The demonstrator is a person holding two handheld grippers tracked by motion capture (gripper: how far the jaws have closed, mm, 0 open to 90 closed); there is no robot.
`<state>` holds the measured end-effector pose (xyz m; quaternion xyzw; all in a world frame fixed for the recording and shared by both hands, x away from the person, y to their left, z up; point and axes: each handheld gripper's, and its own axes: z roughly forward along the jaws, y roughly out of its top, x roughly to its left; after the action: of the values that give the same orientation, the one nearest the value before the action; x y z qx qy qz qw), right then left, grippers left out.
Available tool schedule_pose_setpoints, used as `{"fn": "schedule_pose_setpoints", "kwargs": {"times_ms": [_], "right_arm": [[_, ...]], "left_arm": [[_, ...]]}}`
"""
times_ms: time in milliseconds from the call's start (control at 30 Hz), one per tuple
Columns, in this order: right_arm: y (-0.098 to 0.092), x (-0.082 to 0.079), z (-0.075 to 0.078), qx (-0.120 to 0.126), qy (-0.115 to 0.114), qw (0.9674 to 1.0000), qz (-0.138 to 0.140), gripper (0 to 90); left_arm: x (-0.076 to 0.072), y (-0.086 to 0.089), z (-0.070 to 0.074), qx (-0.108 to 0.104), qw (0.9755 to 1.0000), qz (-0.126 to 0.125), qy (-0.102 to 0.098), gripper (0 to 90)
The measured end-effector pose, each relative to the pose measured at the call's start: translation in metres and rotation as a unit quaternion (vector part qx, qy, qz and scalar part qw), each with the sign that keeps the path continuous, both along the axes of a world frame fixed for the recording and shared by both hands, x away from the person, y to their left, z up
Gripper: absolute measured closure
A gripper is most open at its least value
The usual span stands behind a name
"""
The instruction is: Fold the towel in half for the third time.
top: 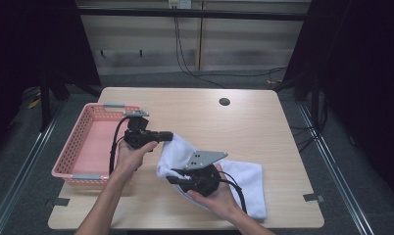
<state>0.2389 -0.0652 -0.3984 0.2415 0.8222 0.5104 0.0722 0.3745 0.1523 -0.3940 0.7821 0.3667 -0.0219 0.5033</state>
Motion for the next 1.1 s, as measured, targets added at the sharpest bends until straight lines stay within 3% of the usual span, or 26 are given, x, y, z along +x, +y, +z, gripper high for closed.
{"fn": "schedule_pose_setpoints", "kwargs": {"times_ms": [33, 167, 233, 367, 467, 733, 767, 833, 867, 1100], "right_arm": [[0.004, 0.002, 0.007, 0.012, -0.009, 0.9999, -0.001, 76.7], [0.011, 0.007, 0.022, 0.033, -0.018, 0.9993, -0.004, 76.8], [0.011, 0.009, 0.022, 0.036, -0.018, 0.9992, -0.006, 76.8], [0.006, 0.006, 0.013, 0.038, -0.009, 0.9992, -0.012, 76.8], [-0.01, -0.002, 0.0, 0.047, -0.001, 0.9985, -0.029, 76.7], [-0.048, -0.022, -0.006, 0.062, -0.006, 0.996, -0.064, 76.0], [-0.059, -0.028, -0.009, 0.061, -0.007, 0.9957, -0.069, 75.9], [-0.07, -0.034, -0.012, 0.059, -0.005, 0.9952, -0.078, 75.6], [-0.075, -0.038, -0.014, 0.058, -0.004, 0.9949, -0.082, 75.4], [-0.106, -0.056, -0.031, 0.061, 0.003, 0.9909, -0.12, 72.9]], "left_arm": [[0.001, 0.003, 0.012, 0.004, 0.9999, 0.005, -0.01, 84.1], [0.003, 0.005, 0.027, 0.003, 0.9996, 0.023, -0.017, 84.2], [0.003, 0.0, 0.026, 0.014, 0.9995, 0.022, -0.017, 84.1], [0.004, -0.009, 0.016, 0.015, 0.9998, 0.008, -0.012, 84.1], [0.002, -0.022, 0.01, 0.023, 0.9996, -0.006, -0.013, 84.0], [-0.003, -0.069, 0.007, 0.025, 0.9984, -0.047, -0.018, 83.9], [-0.005, -0.083, 0.006, 0.03, 0.9977, -0.059, -0.018, 83.9], [-0.007, -0.091, 0.005, 0.035, 0.9971, -0.065, -0.019, 83.8], [-0.01, -0.106, 0.004, 0.039, 0.9959, -0.078, -0.021, 83.8], [-0.013, -0.146, -0.013, 0.059, 0.9926, -0.105, -0.013, 83.7]]}}
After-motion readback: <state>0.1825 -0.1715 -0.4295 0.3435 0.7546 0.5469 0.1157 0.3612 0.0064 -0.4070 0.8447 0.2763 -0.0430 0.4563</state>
